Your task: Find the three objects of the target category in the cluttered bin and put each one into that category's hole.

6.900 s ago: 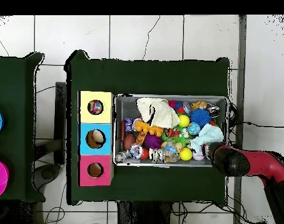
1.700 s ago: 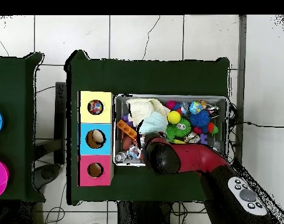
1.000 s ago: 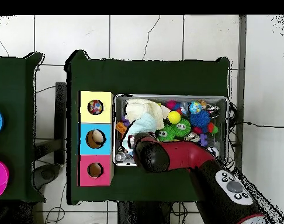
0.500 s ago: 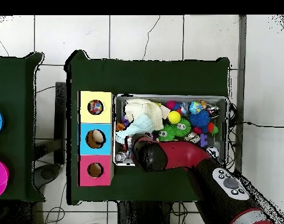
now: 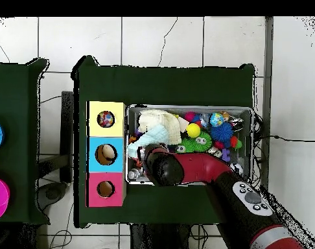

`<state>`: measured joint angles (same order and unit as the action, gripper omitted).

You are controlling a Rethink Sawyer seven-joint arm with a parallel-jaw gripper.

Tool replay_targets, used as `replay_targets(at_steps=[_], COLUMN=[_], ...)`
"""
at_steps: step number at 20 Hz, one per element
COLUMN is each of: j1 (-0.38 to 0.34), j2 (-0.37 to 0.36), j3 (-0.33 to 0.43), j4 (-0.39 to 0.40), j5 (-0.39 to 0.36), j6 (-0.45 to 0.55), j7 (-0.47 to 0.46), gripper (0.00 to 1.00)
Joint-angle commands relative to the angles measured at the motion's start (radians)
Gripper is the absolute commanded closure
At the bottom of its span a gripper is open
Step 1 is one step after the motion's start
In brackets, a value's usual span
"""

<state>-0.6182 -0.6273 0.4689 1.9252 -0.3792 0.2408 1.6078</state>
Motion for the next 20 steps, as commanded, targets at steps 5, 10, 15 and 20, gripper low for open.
replay_targets(at_steps=[5, 10, 15, 20], j1=[0.027, 0.007, -0.029, -0.056], j2=[-0.031, -0.04, -0.062, -0.054], j3=[0.011, 0.032, 0.069, 0.078], j4=[-0.194, -0.193, -0.182, -0.162], j5=[-0.011, -0.019, -0.015, -0.043], j6=[0.076, 0.063, 0.077, 0.014], j7=[0.014, 0.0, -0.025, -0.013], gripper=[1.0, 1.0, 1.0, 1.0])
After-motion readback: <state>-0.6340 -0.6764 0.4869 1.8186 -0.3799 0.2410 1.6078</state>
